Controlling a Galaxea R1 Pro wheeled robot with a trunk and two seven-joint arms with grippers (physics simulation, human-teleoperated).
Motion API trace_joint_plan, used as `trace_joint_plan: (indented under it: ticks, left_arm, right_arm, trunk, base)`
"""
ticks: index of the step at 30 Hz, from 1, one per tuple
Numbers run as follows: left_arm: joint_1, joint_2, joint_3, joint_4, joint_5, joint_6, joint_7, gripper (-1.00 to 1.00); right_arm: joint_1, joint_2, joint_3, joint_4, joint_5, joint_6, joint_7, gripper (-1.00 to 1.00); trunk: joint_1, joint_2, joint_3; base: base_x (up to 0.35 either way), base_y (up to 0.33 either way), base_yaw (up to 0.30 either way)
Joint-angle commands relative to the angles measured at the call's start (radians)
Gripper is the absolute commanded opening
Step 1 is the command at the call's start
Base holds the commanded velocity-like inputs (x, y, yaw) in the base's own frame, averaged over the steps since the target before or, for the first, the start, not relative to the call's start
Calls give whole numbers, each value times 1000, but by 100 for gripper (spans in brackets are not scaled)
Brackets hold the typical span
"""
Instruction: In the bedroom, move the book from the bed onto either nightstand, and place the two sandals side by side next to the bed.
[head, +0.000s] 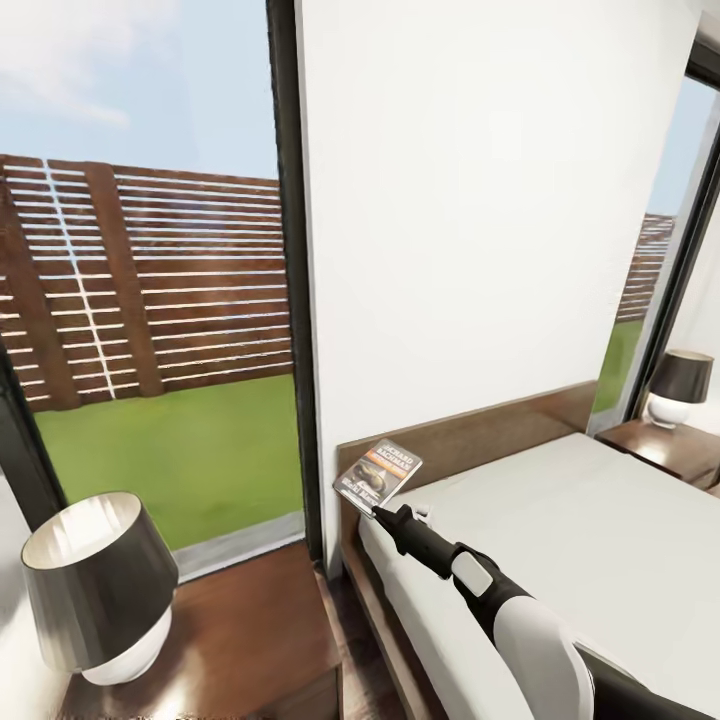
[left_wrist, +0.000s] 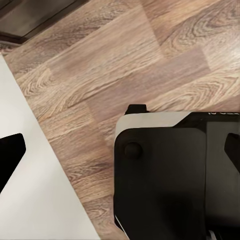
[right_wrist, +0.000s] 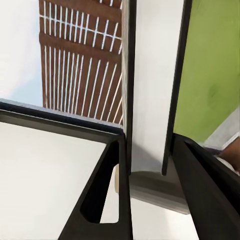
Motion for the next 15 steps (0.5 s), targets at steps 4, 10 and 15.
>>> trace_joint_plan:
  ticks: [4, 10, 15]
  left_arm:
    - [0, 1, -9, -2, 6, 5, 7, 100]
    - [0, 1, -8, -2, 6, 5, 7, 100]
    - [0, 1, -9, -2, 6, 5, 7, 100]
  right_arm:
    - [0, 0, -2, -1, -8, 9, 0, -100]
    - [0, 0, -2, -1, -8, 9, -1, -100]
    - [0, 0, -2, -1, -8, 9, -1, -100]
  trunk:
    - [0, -1, 0]
    - [0, -1, 0]
    - [0, -1, 0]
  base:
    - [0, 0, 154]
    - [0, 0, 154]
    - [0, 0, 154]
